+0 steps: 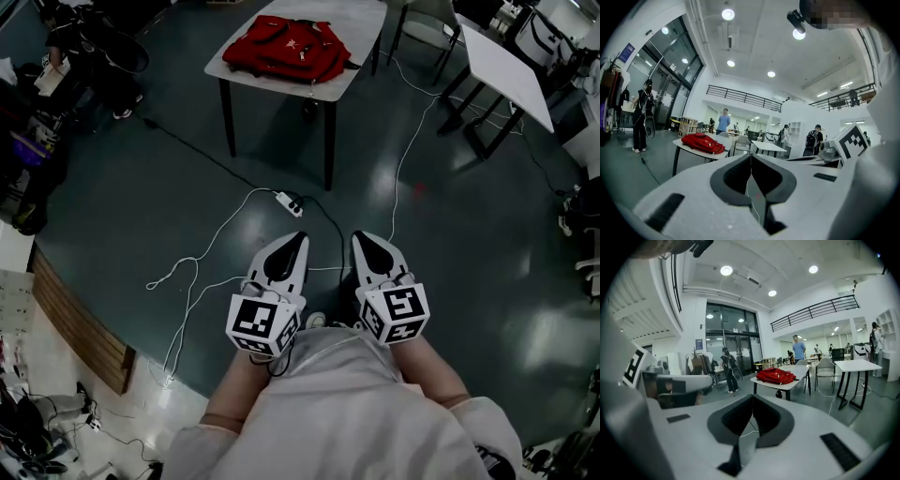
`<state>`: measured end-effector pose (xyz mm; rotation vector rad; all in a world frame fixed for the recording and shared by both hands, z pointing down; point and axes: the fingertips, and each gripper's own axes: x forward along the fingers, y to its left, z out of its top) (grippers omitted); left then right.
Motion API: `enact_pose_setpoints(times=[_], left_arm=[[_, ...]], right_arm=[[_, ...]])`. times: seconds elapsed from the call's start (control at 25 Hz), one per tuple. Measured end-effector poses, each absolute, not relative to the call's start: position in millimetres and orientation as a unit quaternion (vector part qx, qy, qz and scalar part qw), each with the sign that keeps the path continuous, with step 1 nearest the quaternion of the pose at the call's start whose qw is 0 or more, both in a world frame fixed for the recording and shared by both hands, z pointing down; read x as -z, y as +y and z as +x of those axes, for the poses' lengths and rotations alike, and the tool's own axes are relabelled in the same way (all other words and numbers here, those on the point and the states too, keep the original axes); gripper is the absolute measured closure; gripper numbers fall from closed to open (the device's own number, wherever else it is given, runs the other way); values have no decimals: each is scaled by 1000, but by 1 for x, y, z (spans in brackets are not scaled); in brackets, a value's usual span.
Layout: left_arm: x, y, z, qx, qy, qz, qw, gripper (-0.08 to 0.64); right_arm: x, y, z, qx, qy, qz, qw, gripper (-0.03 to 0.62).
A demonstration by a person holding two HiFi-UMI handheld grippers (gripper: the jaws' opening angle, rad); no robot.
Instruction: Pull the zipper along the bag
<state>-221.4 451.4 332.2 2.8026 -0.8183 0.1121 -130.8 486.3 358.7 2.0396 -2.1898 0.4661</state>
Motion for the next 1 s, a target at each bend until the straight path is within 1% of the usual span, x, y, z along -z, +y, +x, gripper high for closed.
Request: enact_pose_setpoints(times=[0.4, 0.6, 1.0], left_arm=[[-348, 381, -175, -59, -328, 937, 104, 538], [-365, 336, -136, -74, -351, 926, 118, 538], [-364, 233, -32, -70, -407, 901, 136, 538]], right_arm=[[-382, 416, -81, -162, -749, 637, 80, 565], [-381, 363, -38, -162, -764, 621, 63, 565], [-370, 247, 74, -161, -798, 576, 73, 565]])
